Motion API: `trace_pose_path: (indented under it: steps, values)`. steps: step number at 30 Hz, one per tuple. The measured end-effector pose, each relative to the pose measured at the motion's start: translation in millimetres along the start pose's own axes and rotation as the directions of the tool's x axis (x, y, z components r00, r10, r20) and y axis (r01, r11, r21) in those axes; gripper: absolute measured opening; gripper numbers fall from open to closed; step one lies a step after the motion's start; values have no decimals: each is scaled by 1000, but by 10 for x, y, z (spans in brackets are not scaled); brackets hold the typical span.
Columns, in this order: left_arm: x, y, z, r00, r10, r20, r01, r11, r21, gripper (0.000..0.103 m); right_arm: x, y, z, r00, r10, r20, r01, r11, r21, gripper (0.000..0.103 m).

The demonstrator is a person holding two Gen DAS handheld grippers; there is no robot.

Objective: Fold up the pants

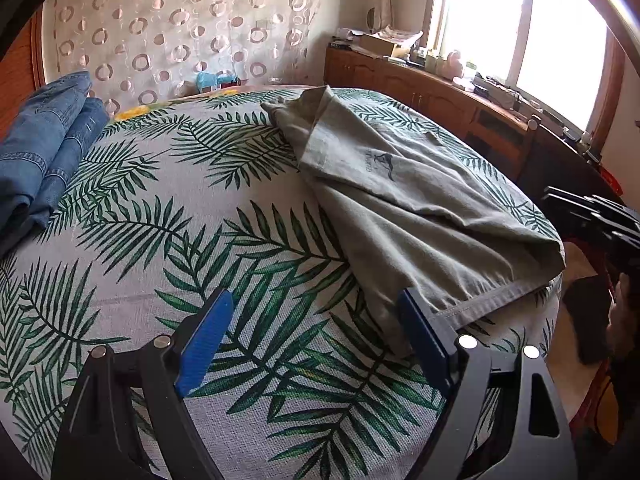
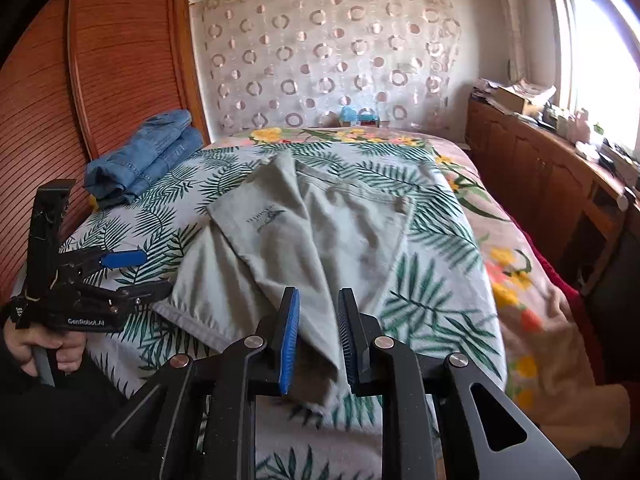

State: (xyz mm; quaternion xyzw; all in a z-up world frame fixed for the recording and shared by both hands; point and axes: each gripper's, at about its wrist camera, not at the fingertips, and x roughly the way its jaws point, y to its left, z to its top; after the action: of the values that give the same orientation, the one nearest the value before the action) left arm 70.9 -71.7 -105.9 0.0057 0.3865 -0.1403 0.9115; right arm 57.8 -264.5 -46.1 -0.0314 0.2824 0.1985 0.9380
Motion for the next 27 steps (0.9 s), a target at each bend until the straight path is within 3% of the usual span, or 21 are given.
trace_pose_path:
  steps: [6,27]
  values:
    - [-183,82,91,999,12,50,-12,1000,-10,85,160,112,162,999,33,19,-32,998,-52,42]
    - [-453,487,220,988,84,126,-76,995,-62,85,934,277,638,981,177,-74,-185,975,-125,42]
